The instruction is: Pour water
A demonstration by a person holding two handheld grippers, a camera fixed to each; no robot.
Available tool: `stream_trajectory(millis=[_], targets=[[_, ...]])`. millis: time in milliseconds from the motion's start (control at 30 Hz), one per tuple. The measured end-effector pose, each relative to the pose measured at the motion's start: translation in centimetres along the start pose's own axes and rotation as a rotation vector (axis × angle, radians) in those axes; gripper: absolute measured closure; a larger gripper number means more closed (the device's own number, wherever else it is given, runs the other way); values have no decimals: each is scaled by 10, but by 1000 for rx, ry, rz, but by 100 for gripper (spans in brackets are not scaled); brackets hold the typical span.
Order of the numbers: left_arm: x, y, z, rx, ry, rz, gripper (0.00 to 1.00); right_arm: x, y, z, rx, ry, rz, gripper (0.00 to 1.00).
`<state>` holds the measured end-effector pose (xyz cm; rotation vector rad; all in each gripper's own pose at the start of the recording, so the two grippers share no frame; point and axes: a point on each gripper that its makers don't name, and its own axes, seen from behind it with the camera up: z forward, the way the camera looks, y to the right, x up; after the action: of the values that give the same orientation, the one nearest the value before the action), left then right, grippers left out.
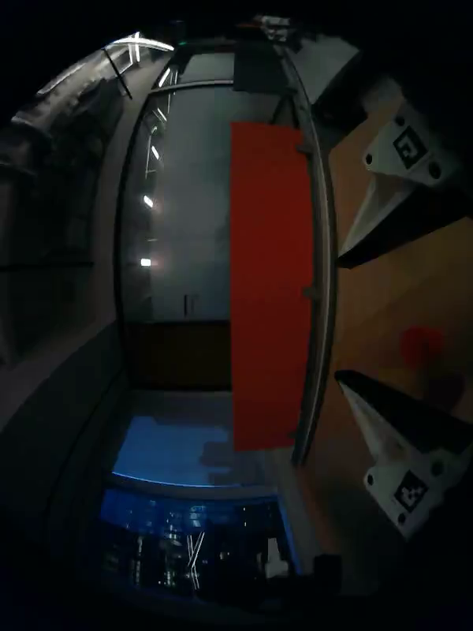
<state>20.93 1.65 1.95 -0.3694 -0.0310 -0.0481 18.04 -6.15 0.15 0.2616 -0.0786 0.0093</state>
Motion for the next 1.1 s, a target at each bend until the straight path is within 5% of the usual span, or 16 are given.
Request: stream_trajectory(millis=[300,867,1100], targets=[[-4,8,3,-79,-20,5,0,9,-40,5,153,1,-49,0],[-25,7,9,-124,-63,23,0,-9,-76,18,293,-97,-147,0],[-39,18,8,-188,-105,21,0,-25,-84,21,336,-146,-182,0]])
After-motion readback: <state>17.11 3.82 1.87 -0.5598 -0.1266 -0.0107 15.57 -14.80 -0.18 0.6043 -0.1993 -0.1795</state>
